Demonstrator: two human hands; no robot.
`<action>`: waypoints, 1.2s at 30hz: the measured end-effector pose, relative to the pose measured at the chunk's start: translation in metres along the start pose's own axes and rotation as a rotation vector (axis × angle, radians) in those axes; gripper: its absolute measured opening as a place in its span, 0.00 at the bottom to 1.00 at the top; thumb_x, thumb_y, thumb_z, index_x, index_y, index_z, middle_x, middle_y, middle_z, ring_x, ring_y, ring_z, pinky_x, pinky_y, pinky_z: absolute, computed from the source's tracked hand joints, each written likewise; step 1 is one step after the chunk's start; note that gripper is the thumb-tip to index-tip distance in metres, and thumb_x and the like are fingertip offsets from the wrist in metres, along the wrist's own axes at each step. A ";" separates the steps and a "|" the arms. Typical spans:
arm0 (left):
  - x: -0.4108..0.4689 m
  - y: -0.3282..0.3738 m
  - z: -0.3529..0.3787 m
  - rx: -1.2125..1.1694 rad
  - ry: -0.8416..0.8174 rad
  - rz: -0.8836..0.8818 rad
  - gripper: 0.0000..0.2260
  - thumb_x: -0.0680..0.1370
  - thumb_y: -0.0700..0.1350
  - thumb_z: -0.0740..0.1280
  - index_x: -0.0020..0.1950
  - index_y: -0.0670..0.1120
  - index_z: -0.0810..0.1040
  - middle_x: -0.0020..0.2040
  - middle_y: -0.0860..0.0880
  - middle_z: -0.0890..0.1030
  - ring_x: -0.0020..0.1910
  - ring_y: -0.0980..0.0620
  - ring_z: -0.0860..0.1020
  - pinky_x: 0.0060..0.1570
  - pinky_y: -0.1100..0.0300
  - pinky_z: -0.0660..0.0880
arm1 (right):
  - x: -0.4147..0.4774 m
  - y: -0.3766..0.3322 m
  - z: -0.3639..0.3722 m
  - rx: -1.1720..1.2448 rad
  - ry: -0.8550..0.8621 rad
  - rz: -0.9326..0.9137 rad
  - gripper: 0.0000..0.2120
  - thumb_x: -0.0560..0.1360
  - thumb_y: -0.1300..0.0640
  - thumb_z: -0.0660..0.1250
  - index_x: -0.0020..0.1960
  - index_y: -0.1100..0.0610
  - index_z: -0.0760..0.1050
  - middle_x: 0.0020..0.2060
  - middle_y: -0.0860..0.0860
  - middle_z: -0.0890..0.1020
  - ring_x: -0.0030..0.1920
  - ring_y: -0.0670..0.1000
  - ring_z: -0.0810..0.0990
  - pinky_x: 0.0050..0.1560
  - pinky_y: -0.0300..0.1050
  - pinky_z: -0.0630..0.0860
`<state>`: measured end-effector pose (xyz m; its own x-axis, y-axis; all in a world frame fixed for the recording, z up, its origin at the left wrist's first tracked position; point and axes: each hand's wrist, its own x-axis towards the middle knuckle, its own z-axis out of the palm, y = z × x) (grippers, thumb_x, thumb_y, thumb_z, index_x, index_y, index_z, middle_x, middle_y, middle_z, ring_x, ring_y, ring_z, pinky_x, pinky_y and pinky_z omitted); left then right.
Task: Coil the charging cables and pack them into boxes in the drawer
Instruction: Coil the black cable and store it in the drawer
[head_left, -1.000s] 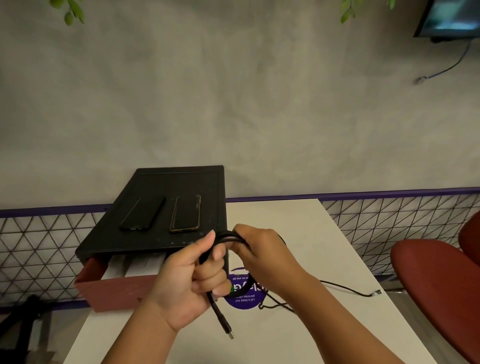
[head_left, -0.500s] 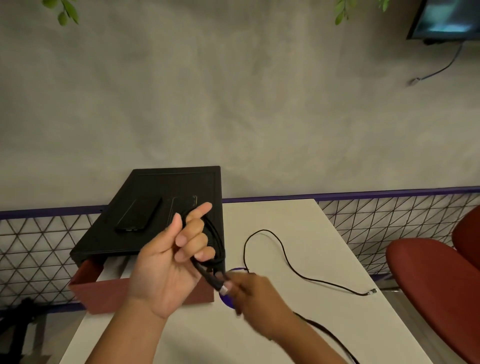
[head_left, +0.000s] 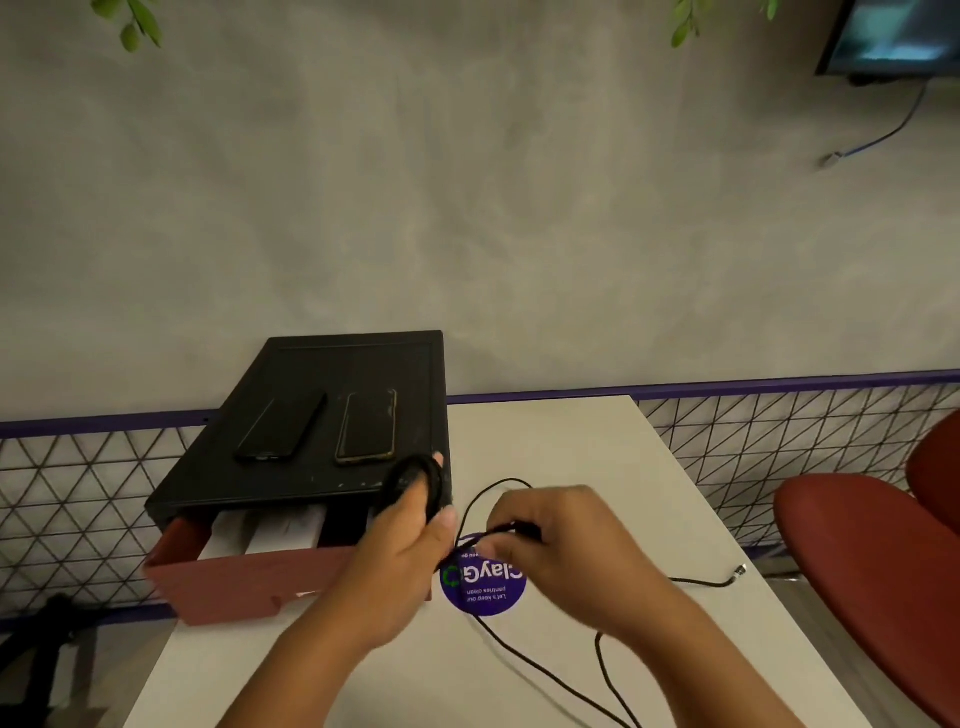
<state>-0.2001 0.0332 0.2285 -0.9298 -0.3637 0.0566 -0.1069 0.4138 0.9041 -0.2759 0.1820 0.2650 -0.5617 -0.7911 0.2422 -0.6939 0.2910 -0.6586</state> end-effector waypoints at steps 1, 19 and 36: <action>-0.003 0.003 0.002 -0.071 -0.050 -0.028 0.23 0.78 0.54 0.57 0.73 0.56 0.60 0.61 0.57 0.71 0.48 0.67 0.72 0.35 0.80 0.69 | 0.001 0.001 -0.004 0.035 0.057 -0.007 0.03 0.72 0.52 0.70 0.41 0.46 0.77 0.34 0.41 0.78 0.41 0.45 0.79 0.38 0.33 0.74; -0.011 0.039 0.004 -1.072 -0.269 -0.049 0.19 0.60 0.58 0.77 0.31 0.45 0.75 0.20 0.53 0.61 0.17 0.59 0.60 0.17 0.66 0.63 | 0.005 0.010 0.010 0.206 0.177 -0.073 0.11 0.76 0.48 0.62 0.57 0.41 0.69 0.41 0.37 0.78 0.46 0.40 0.78 0.44 0.33 0.74; -0.012 0.046 -0.002 -1.029 -0.201 -0.151 0.13 0.73 0.48 0.66 0.33 0.42 0.79 0.19 0.54 0.58 0.16 0.59 0.57 0.19 0.65 0.61 | 0.003 0.005 0.010 0.216 0.305 -0.014 0.08 0.70 0.41 0.61 0.46 0.43 0.71 0.28 0.37 0.75 0.32 0.40 0.75 0.35 0.29 0.68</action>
<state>-0.1931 0.0554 0.2706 -0.9830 -0.1690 -0.0721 0.0366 -0.5647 0.8245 -0.2766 0.1754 0.2555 -0.6836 -0.5881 0.4323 -0.6098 0.1348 -0.7810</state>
